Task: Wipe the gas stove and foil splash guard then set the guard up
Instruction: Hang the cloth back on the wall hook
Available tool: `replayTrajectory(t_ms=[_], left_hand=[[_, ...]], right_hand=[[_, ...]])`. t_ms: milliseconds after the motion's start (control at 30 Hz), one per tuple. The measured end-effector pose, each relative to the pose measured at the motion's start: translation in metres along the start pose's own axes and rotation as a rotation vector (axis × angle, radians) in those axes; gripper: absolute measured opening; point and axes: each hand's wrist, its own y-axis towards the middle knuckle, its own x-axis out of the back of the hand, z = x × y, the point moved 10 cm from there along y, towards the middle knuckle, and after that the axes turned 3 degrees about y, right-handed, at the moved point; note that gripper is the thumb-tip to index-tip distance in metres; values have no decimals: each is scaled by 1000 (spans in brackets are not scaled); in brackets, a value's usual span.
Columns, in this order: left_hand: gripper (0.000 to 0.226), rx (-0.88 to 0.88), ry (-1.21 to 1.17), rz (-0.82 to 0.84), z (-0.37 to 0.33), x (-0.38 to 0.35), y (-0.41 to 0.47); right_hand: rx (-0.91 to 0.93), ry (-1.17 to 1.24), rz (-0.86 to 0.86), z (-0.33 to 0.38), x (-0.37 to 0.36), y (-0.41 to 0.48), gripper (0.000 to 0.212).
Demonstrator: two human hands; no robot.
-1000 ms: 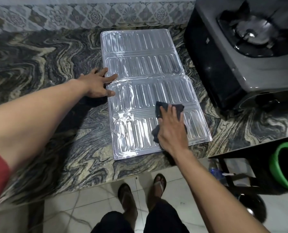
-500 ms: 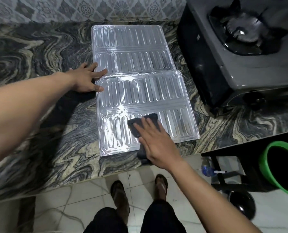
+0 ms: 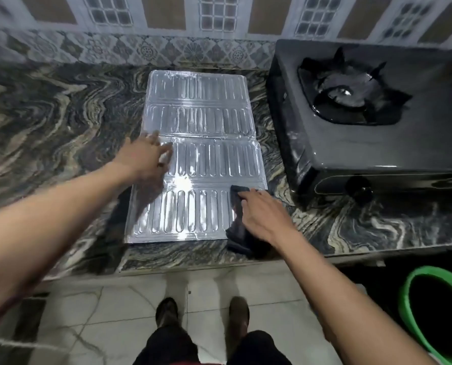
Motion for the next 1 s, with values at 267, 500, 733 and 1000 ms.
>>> replayTrajectory(t_ms=[267, 500, 733, 1000], left_hand=[[55, -19, -276, -170, -151, -7, -101], [55, 134, -377, -145, -183, -22, -122], [40, 144, -907, -135, -186, -19, -123], [15, -4, -1176, -288, -127, 107, -115]], right_hand=[[216, -92, 200, 12, 22, 21, 59], [216, 39, 202, 8, 31, 28, 35], [317, 393, 279, 23, 76, 4, 12], [414, 589, 81, 40, 189, -5, 12]])
